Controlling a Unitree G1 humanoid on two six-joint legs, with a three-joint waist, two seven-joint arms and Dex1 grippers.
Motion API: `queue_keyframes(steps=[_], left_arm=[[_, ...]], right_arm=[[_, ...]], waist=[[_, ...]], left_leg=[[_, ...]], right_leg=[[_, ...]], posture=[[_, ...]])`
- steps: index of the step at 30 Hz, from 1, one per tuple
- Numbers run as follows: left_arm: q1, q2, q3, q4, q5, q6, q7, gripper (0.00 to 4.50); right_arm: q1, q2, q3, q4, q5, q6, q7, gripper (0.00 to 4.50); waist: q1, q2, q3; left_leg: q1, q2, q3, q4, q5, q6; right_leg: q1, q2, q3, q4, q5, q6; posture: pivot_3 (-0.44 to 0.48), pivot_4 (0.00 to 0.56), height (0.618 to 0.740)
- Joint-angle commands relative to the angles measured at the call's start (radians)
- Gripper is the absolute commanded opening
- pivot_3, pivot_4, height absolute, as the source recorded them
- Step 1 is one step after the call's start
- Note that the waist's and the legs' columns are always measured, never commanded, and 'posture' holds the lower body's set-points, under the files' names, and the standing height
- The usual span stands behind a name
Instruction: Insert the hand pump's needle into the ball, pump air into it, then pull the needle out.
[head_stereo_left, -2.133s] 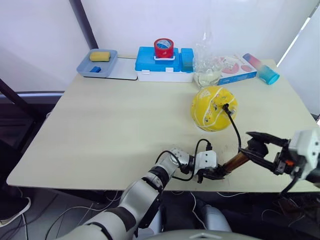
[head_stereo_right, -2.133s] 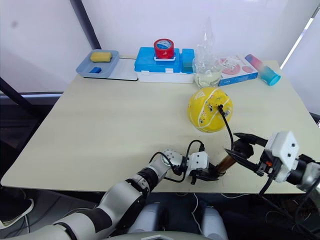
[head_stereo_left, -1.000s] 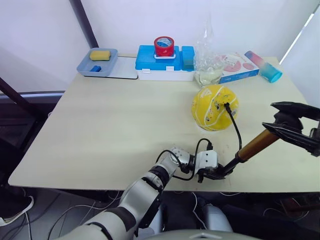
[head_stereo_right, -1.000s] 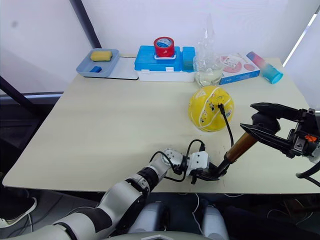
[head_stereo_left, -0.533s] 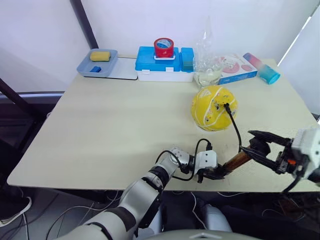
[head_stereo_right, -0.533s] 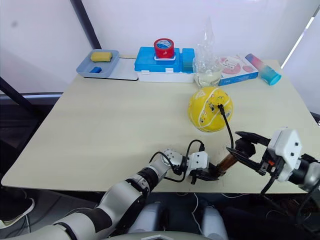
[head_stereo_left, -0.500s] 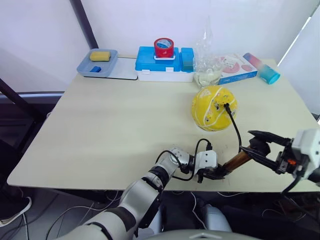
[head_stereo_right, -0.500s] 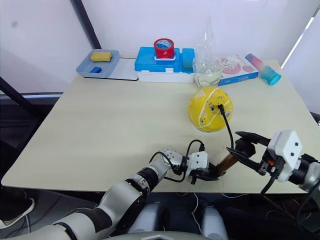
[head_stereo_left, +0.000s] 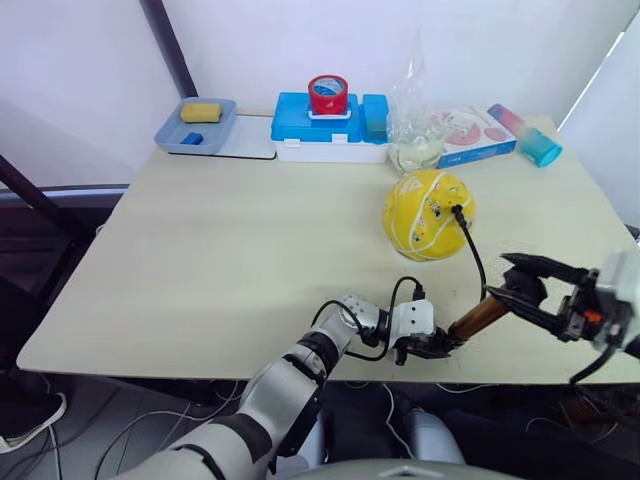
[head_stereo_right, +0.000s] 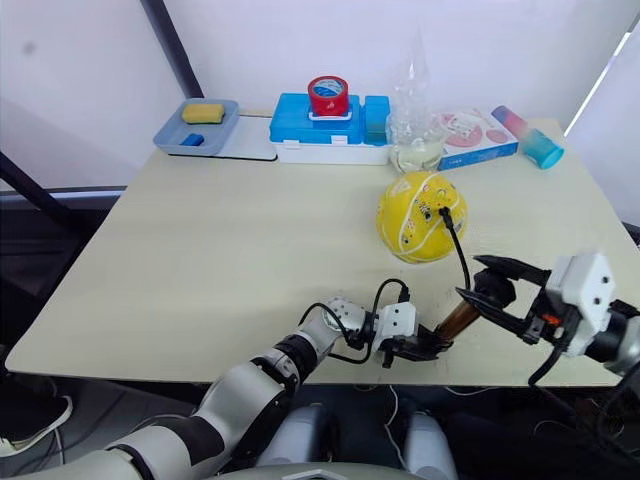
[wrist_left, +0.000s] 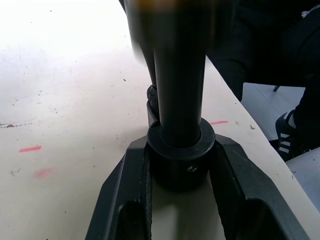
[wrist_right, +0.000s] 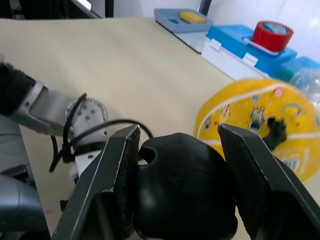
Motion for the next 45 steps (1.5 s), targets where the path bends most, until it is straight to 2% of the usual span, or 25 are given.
queue_keyframes(steps=[1, 6, 11, 17, 22, 27, 33, 38, 41, 45], left_arm=[[0.020, 0.006, -0.022, 0.041, 0.035, 0.028, 0.002, 1.11], [0.020, 0.006, -0.023, 0.042, 0.036, 0.025, -0.001, 1.11], [0.019, 0.005, -0.023, 0.042, 0.037, 0.025, -0.002, 1.11], [0.020, 0.003, -0.023, 0.042, 0.037, 0.026, 0.000, 1.11], [0.020, 0.001, -0.022, 0.043, 0.037, 0.026, 0.003, 1.11], [0.022, 0.000, -0.022, 0.042, 0.037, 0.026, 0.006, 1.11], [0.022, 0.004, -0.021, 0.041, 0.036, 0.024, 0.003, 1.11], [0.021, 0.003, -0.021, 0.041, 0.035, 0.025, 0.002, 1.11], [0.022, 0.003, -0.021, 0.042, 0.035, 0.026, 0.002, 1.11], [0.025, 0.002, -0.023, 0.042, 0.036, 0.025, 0.000, 1.11]], right_arm=[[-0.036, -0.060, -0.176, -0.056, 0.149, 0.073, -0.032, 2.01], [-0.079, -0.152, -0.310, -0.059, 0.278, 0.177, -0.054, 2.01], [-0.115, -0.202, -0.312, -0.077, 0.332, 0.243, -0.081, 2.01], [-0.075, -0.141, -0.161, -0.102, 0.235, 0.237, -0.066, 2.01], [-0.013, -0.047, 0.043, -0.074, 0.036, 0.135, -0.039, 2.01], [0.027, 0.041, 0.230, 0.029, -0.168, -0.011, -0.019, 2.01], [0.025, 0.124, 0.321, 0.113, -0.280, -0.133, -0.024, 2.01], [0.009, 0.111, 0.259, 0.081, -0.237, -0.129, -0.020, 2.01], [-0.003, 0.057, 0.124, 0.006, -0.107, -0.065, -0.008, 2.01], [-0.028, 0.008, 0.018, -0.043, 0.010, 0.008, -0.021, 2.01]], waist=[[0.000, 0.000, 0.000], [0.000, 0.000, 0.000], [0.000, 0.000, 0.000], [0.000, -0.002, 0.000], [-0.001, -0.002, -0.001], [-0.001, -0.006, -0.004], [-0.001, -0.006, -0.005], [-0.001, -0.005, -0.005], [-0.001, -0.002, -0.003], [0.000, -0.001, -0.002]], left_leg=[[0.000, 0.000, 0.000, 0.000, 0.000, 0.000], [0.000, 0.000, 0.000, 0.000, 0.000, 0.000], [-0.001, 0.000, 0.000, 0.000, 0.000, 0.000], [-0.001, 0.000, 0.000, 0.000, 0.000, 0.000], [0.000, 0.000, 0.000, 0.000, 0.000, 0.000], [0.000, 0.000, 0.000, 0.000, 0.000, 0.000], [0.001, 0.001, 0.000, 0.000, 0.000, 0.000], [0.001, 0.000, 0.000, 0.000, 0.000, 0.000], [0.000, 0.000, 0.000, 0.000, 0.000, 0.000], [0.000, 0.000, 0.000, 0.000, 0.000, 0.000]], right_leg=[[0.000, 0.000, 0.000, 0.000, 0.000, 0.000], [0.000, 0.000, 0.000, -0.001, 0.000, 0.000], [0.000, -0.001, 0.000, -0.001, 0.000, 0.000], [0.000, -0.001, 0.000, -0.001, 0.000, 0.000], [0.000, 0.000, 0.000, 0.000, 0.000, 0.000], [0.000, 0.000, 0.000, 0.000, 0.000, 0.000], [0.000, 0.001, 0.000, 0.000, 0.000, 0.000], [0.000, 0.001, 0.000, 0.000, 0.000, 0.000], [0.000, 0.000, 0.000, 0.000, 0.000, 0.000], [0.000, 0.001, 0.000, 0.000, 0.000, 0.000]], posture=[[0.000, 0.150, 0.737], [0.000, 0.150, 0.737], [0.000, 0.150, 0.737], [0.000, 0.150, 0.737], [0.000, 0.150, 0.737], [0.000, 0.150, 0.737], [0.000, 0.150, 0.737], [0.000, 0.150, 0.737], [0.000, 0.150, 0.737], [0.000, 0.150, 0.737]])
